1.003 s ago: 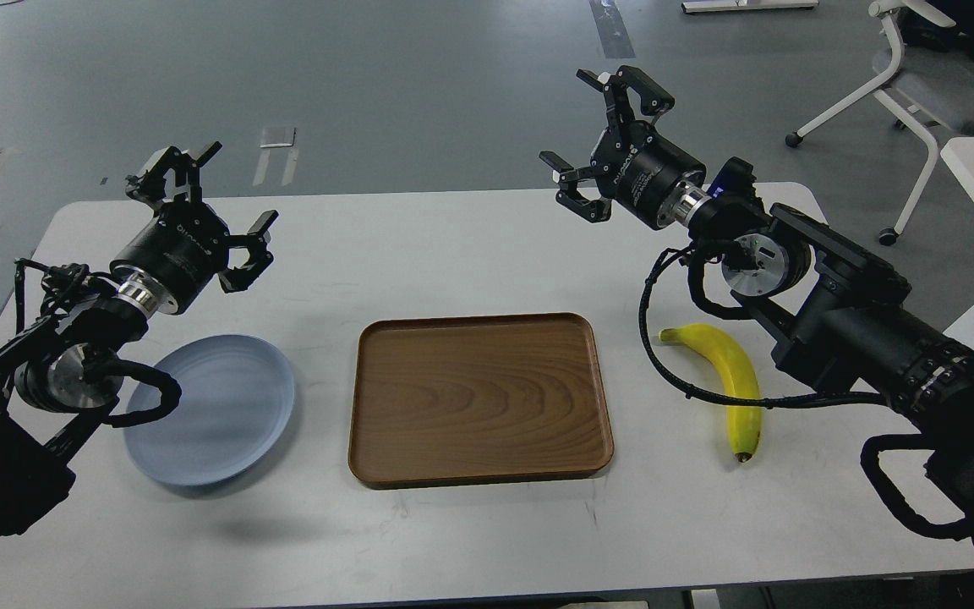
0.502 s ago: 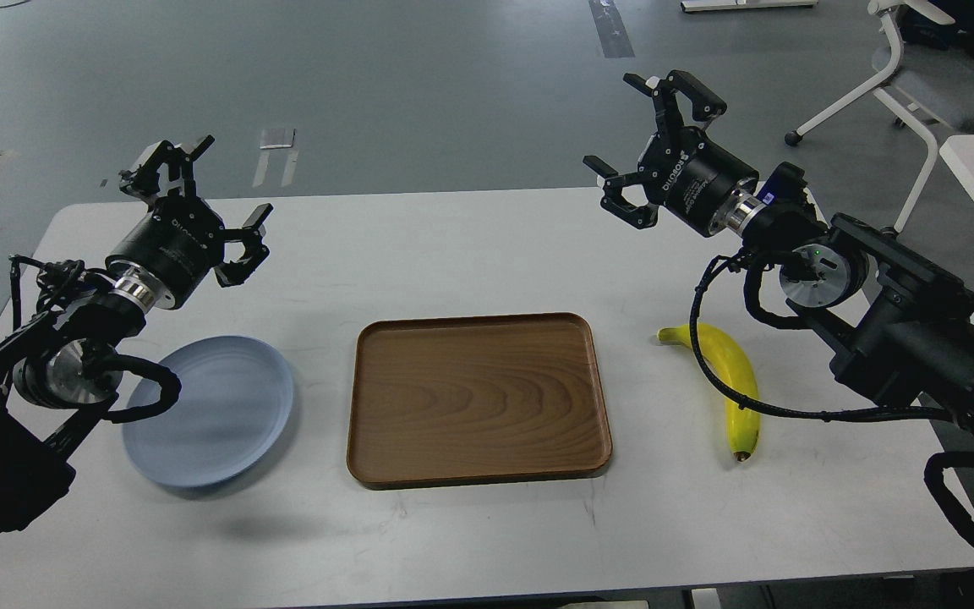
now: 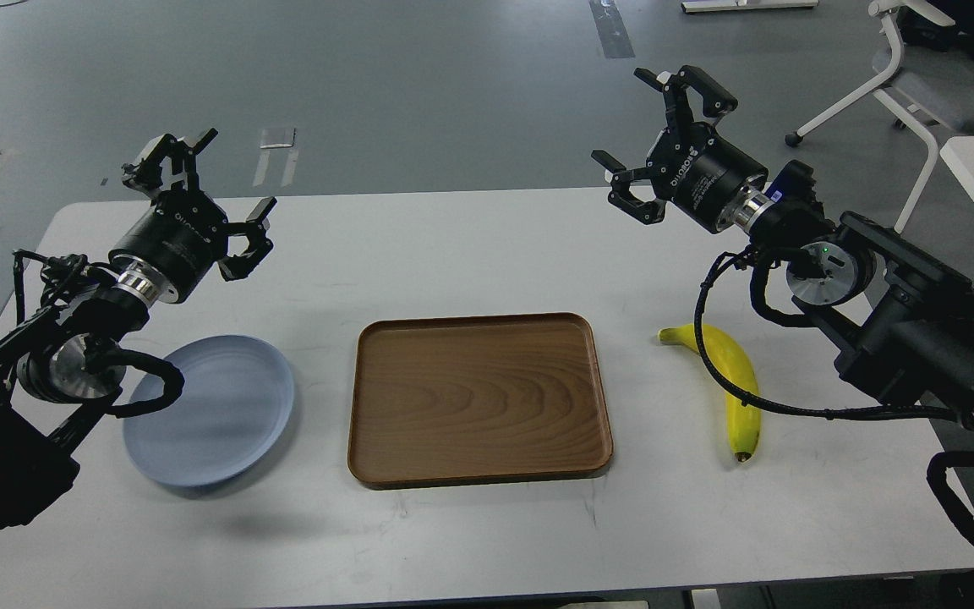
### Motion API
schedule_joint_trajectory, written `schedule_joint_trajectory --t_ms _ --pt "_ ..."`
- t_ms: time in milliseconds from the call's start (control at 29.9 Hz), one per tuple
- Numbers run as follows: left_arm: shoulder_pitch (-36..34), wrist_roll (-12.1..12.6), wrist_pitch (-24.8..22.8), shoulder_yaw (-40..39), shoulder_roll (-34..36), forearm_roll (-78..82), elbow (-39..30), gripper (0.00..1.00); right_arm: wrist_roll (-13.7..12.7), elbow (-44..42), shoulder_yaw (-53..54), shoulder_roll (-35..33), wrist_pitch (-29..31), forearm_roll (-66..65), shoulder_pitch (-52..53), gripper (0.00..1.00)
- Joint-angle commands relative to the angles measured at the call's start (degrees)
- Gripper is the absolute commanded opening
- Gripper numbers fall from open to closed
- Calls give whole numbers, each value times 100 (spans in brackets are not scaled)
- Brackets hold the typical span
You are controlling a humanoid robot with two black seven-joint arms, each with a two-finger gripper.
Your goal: Place banana on plate with both arms
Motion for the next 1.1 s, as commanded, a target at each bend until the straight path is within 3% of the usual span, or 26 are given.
schedule_joint_trajectory --t_ms 0,936,1070 --pt "0 44 -17 -42 -19 -24 0 98 0 11 11 0 0 84 -23 100" --pt "61 -9 54 -472 42 -59 -193 98 -44 46 -253 -105 0 365 -41 100" --pt "70 -9 482 26 523 963 -761 98 0 37 -271 -132 0 356 -41 100"
